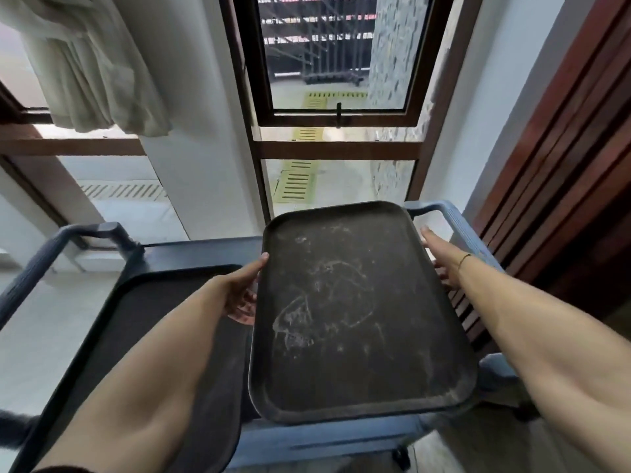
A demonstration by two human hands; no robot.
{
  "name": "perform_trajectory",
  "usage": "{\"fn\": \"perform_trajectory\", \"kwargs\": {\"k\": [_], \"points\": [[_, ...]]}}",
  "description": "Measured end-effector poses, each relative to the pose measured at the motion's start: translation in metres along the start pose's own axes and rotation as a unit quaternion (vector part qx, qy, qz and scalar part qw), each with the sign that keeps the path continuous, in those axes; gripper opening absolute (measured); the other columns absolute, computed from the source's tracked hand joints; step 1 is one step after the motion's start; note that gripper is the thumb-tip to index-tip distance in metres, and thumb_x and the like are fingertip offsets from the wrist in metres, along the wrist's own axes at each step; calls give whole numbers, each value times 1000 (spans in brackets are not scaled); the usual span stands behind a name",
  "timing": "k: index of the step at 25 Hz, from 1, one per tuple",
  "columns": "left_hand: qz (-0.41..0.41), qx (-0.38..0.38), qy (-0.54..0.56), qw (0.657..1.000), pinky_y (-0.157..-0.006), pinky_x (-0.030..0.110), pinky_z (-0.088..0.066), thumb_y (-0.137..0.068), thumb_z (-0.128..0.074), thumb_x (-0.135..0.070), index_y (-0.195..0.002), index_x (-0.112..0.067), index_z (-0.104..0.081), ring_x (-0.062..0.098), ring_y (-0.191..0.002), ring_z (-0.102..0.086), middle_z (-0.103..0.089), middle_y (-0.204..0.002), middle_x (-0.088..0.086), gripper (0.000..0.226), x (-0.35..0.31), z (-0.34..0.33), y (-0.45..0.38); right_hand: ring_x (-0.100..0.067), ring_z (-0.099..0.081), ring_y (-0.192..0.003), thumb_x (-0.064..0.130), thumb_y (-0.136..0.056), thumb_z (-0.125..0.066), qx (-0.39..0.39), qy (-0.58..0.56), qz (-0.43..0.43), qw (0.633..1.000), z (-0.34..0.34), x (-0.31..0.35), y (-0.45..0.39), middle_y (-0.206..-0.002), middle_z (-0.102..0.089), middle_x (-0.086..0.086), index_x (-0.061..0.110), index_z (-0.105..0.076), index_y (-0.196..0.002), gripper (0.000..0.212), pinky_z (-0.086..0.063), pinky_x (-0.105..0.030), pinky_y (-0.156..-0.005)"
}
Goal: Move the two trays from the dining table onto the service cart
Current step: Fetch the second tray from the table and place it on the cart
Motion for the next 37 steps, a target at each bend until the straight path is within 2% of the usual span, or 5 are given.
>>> {"fn": "perform_trajectory", "kwargs": {"k": [6, 11, 19, 26, 37], "points": [[41, -11, 2, 999, -73, 42, -58, -78, -33, -90, -137, -15, -50, 32, -88, -65, -63, -104, 18, 97, 45, -30, -21, -13, -51, -35, 88, -77, -33, 12, 8, -55, 998, -9, -67, -28, -71, -54, -4, 25, -65, -113, 80, -40, -19, -38], [67, -20, 6, 998, -55, 35, -56, -81, -35, -86, -147, -17, -39, 27, -78, -66, -63, -96, 15, 95, 68, -46, -37, -23, -52, -73, 93, -73, -26, 30, 30, -98, 994, -17, -103, -47, -96, -58, -9, 23, -57, -131, 95, -42, -31, -61], [62, -11, 23, 998, -87, 48, -54, -87, -35, -80, -149, -25, -26, 28, -79, -61, -57, -89, 14, 83, 77, -49, -59, -30, -55, -110, 89, -76, -32, 30, 21, -119, 992, -22, -122, -68, -123, -59, -12, 20, -55, -132, 92, -46, -40, -90], [66, 2, 22, 998, -95, 51, -54, -87, -38, -79, -149, -21, -30, 34, -98, -64, -60, -101, 18, 85, 79, -47, -66, -35, -56, -107, 70, -92, -34, -32, 51, -107, 992, -15, -116, -75, -127, -59, -14, 8, -47, -140, 80, -41, -41, -81], [-56, -114, -79, 989, -66, 36, -51, -96, -34, -68, -143, -18, -42, 26, -93, -61, -57, -120, 11, 70, 46, -9, -47, -39, -45, -129, 55, -100, -31, -86, 342, 118, 928, -42, -40, -72, -140, -51, -19, 15, -50, -140, 60, -38, -47, -107]]}}
Point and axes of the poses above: each hand's wrist, its own y-axis away from the middle knuckle, its own z-axis out of the back of the hand, x = y × z, the point moved 10 cm from there along -y, towards the middle knuckle
